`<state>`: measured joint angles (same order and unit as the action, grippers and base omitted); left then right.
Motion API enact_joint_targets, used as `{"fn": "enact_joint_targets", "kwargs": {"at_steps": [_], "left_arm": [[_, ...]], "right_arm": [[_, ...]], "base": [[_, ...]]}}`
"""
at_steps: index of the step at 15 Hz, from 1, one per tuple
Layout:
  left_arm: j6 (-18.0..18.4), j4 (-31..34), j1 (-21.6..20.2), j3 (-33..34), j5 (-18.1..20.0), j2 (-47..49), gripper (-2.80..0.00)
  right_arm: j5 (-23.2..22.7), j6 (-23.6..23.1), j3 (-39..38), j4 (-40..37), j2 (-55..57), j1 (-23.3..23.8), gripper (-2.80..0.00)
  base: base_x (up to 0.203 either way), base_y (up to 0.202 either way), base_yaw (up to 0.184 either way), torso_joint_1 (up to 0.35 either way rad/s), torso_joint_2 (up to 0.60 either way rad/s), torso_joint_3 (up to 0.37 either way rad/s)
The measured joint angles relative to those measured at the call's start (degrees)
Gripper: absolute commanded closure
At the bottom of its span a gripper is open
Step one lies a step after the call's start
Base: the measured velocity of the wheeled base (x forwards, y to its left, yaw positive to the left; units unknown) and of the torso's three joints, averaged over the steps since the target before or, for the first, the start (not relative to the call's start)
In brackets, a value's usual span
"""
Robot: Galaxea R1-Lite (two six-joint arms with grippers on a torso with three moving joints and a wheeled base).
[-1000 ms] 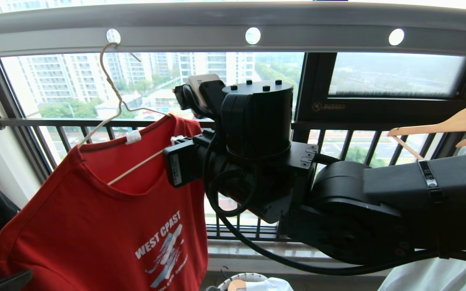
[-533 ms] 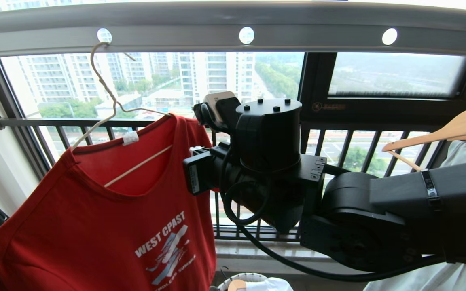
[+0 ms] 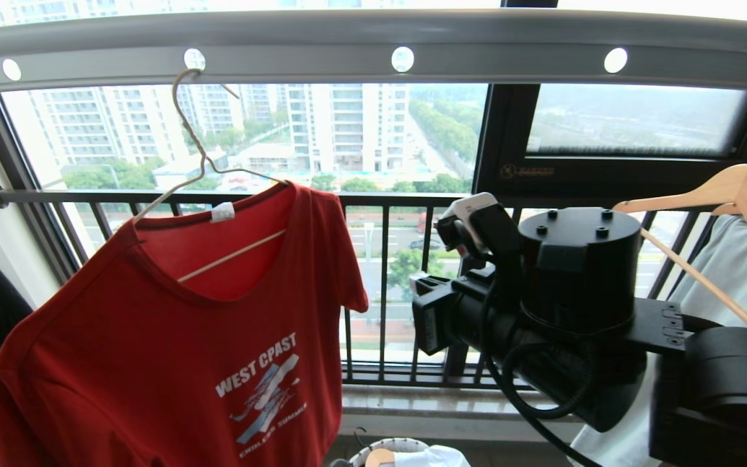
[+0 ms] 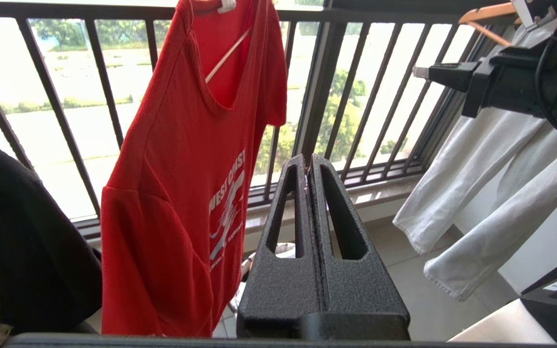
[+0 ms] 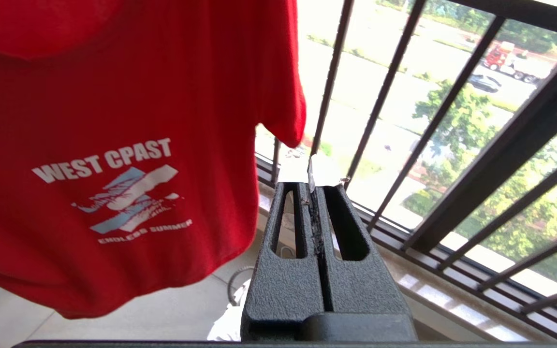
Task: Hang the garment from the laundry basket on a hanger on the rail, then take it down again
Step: Take the clothes off the clothes rack
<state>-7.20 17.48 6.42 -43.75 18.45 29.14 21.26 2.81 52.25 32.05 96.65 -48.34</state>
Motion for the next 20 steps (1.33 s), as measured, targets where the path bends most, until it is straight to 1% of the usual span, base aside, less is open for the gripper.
{"fn": "enact_joint_targets", "kwargs": {"at_steps": [2,3,5,6,7,9,11,13,15,16,17,20], "left_arm": [[-1.9,-5.9,0.0,2.0,2.0,-1.0,0.0],[-2.4,-7.2,0.0,2.9,3.2,-1.9,0.0],[-2.6,-7.5,0.0,5.5,5.9,-4.7,0.0],[-2.9,-7.8,-0.1,6.4,6.1,-6.5,0.0],[-4.2,-8.2,-0.6,6.7,5.5,-8.4,0.0],[-7.0,-8.7,-3.6,6.6,3.0,-11.8,0.0],[-8.1,-8.6,-5.5,6.7,2.0,-14.8,0.0],[-7.7,-8.4,-6.0,8.9,2.0,-17.9,0.0],[-6.6,-8.3,-6.1,12.9,1.9,-21.0,0.0],[-5.5,-8.4,-6.1,15.7,1.5,-22.7,0.0],[-4.0,-8.4,-6.1,18.8,0.1,-24.4,0.0],[0.0,-8.9,-6.1,27.0,-6.3,-27.6,0.0]], "right_arm": [[0.3,-0.5,-7.0,-0.2,-7.9,4.5,0.0],[0.4,-0.9,-10.3,-0.5,-12.3,7.7,0.0],[0.5,-2.5,-15.1,-2.0,-21.4,14.3,0.0],[0.5,-3.4,-16.2,-3.2,-26.2,17.1,0.0],[0.5,-4.3,-16.7,-5.3,-31.6,19.7,0.0],[0.8,-5.8,-15.6,-12.6,-43.3,23.4,0.0],[2.3,-6.9,-11.3,-24.7,-54.5,27.8,0.0],[4.1,-7.9,-8.0,-35.9,-62.9,33.0,0.0],[4.6,-9.3,-7.0,-43.6,-68.9,36.8,0.0],[4.7,-9.6,-7.6,-46.1,-71.4,37.8,0.0],[4.8,-9.7,-9.4,-47.8,-73.9,39.0,0.0],[4.5,-9.7,-16.9,-48.4,-79.9,44.5,0.0]], "base": [[0.0,0.0,0.0,0.0,0.0,0.0],[0.0,0.0,0.0,0.0,0.0,0.0],[0.0,0.0,0.0,0.0,0.0,0.0],[0.0,0.0,0.0,0.0,0.0,0.0],[0.0,0.0,0.0,0.0,0.0,0.0],[0.0,0.0,0.0,0.0,0.0,0.0],[0.0,0.0,0.0,0.0,0.0,0.0],[0.0,0.0,0.0,0.0,0.0,0.0],[0.0,0.0,0.0,0.0,0.0,0.0],[0.0,0.0,0.0,0.0,0.0,0.0],[0.0,0.0,0.0,0.0,0.0,0.0],[0.0,0.0,0.0,0.0,0.0,0.0]]}}
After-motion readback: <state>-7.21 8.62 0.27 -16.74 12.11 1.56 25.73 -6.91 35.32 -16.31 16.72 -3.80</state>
